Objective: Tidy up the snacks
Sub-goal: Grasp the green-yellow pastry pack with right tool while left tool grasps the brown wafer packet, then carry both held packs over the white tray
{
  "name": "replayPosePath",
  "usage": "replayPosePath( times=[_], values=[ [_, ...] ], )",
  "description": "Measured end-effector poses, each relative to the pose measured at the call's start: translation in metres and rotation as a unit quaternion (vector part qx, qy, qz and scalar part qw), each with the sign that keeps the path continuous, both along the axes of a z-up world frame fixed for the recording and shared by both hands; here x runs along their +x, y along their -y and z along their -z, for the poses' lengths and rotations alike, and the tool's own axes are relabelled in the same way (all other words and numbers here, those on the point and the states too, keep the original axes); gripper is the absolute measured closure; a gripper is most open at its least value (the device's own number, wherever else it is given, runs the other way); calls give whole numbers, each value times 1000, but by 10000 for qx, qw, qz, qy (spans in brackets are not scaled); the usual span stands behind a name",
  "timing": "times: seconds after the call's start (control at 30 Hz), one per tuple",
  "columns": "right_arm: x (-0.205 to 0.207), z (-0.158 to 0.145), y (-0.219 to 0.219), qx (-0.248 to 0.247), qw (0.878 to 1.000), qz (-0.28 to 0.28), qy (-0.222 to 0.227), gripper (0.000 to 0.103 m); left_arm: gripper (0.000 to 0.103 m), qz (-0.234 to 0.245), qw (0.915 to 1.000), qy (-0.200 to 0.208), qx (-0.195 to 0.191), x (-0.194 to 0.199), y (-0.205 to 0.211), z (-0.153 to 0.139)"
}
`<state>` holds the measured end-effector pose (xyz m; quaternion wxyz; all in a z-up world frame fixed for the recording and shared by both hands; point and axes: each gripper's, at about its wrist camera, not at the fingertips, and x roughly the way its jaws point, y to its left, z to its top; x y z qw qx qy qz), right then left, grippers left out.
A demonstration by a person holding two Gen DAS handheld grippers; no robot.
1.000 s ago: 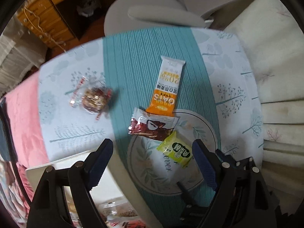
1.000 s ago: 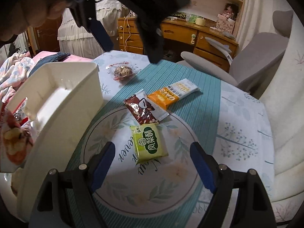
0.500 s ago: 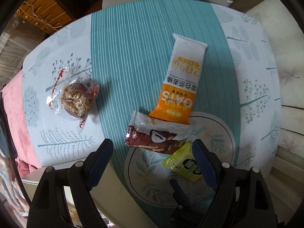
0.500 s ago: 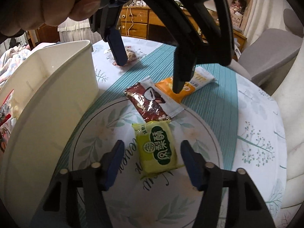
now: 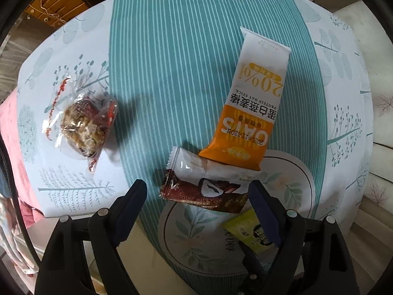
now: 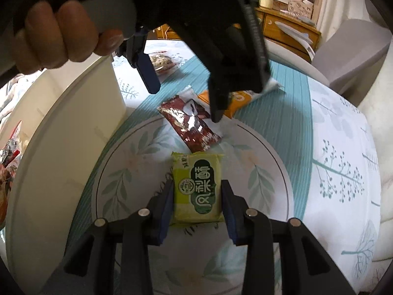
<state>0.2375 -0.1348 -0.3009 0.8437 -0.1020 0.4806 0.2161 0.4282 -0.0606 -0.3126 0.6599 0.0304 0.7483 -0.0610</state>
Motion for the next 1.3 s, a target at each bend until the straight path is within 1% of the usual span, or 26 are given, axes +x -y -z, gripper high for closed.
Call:
replayPosePath(
  times=[0.13,0.23,0.4,0.47,0.5,0.63,0.73,0.87,1.07,1.13,1.2,1.3],
  values=[
    [0,-1,13,-68,9999,89,-75,66,20,1,10000,13,-65,2,5,10],
    [1,-4,22,-112,9996,241,-91,66,25,8,10000,10,-96,0,3,20],
    [4,-5,39,-134,9986,497,-118,66,28,157,9998,129,-38,-2,12,22],
    [6,-5,43,-152,9981,581,-123,66,35,159,9997,183,49,-4,14,24],
    [8,-5,45,-148,9980,609,-128,66,36,154,9997,199,80,-4,16,23],
    [10,-6,48,-141,9977,657,-108,66,48,-12,9994,337,99,-8,13,21],
    [8,-8,47,-130,9977,660,-93,66,51,-18,9988,479,136,-13,14,21],
    [7,-9,48,-126,9976,679,-70,66,60,-49,9980,617,145,-23,14,20],
    [1,-14,52,-118,9975,700,-37,66,66,-250,9979,596,13,-33,7,18],
    [-2,-16,54,-111,9974,713,-16,66,67,-267,9981,555,-4,-37,5,18],
    [-5,-19,57,-101,9973,726,-4,66,67,-303,9983,496,20,-43,6,18],
    [-13,-26,62,-75,9972,738,17,66,69,-329,9984,448,86,-61,13,14]
  ],
)
